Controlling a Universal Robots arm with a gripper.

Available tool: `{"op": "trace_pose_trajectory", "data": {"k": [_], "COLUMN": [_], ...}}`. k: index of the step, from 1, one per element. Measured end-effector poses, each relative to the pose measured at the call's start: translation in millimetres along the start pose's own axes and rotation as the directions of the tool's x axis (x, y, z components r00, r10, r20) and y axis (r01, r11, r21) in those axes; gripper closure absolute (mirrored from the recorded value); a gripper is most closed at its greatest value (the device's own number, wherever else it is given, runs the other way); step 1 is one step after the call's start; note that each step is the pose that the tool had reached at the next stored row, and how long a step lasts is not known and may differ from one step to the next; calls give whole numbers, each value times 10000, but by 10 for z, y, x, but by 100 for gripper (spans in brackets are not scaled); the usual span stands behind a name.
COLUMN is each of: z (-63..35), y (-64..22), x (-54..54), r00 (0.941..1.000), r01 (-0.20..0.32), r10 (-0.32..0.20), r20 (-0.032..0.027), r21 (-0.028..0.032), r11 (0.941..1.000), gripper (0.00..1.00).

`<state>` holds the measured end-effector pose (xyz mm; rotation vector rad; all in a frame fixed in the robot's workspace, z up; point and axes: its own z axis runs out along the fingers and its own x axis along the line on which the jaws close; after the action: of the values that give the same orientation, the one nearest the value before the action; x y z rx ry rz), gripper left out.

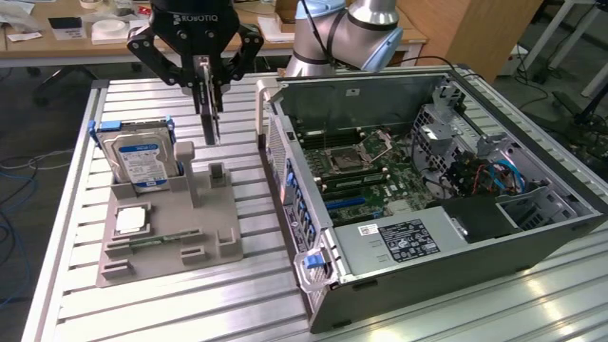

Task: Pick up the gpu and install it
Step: 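Pick up the gpu and move the gpu toward the slot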

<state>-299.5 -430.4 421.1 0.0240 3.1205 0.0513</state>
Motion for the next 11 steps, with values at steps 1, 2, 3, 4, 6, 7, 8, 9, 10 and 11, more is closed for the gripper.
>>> {"op": "trace_pose_trajectory", "data": {"k": [1,2,3,4,6,7,8,9,10,11], "z": [0,0,0,0,0,0,-6,-21,-38,-52], "y": [0,0,0,0,0,0,0,1,2,2], "x": [0,0,0,0,0,0,0,0,-1,-1], "r00": [10000,10000,10000,10000,10000,10000,10000,10000,10000,10000], "r01": [1,0,0,0,1,0,1,0,0,0], "r10": [-1,0,0,0,-1,0,-1,0,0,0], "r20": [0,-1,-1,-1,0,0,-1,-3,-2,0], "r21": [0,0,0,1,0,0,0,1,0,-2], "r11": [10000,10000,10000,10000,10000,10000,10000,10000,10000,10000], "gripper": [72,72,72,72,72,72,72,72,72,72]}}
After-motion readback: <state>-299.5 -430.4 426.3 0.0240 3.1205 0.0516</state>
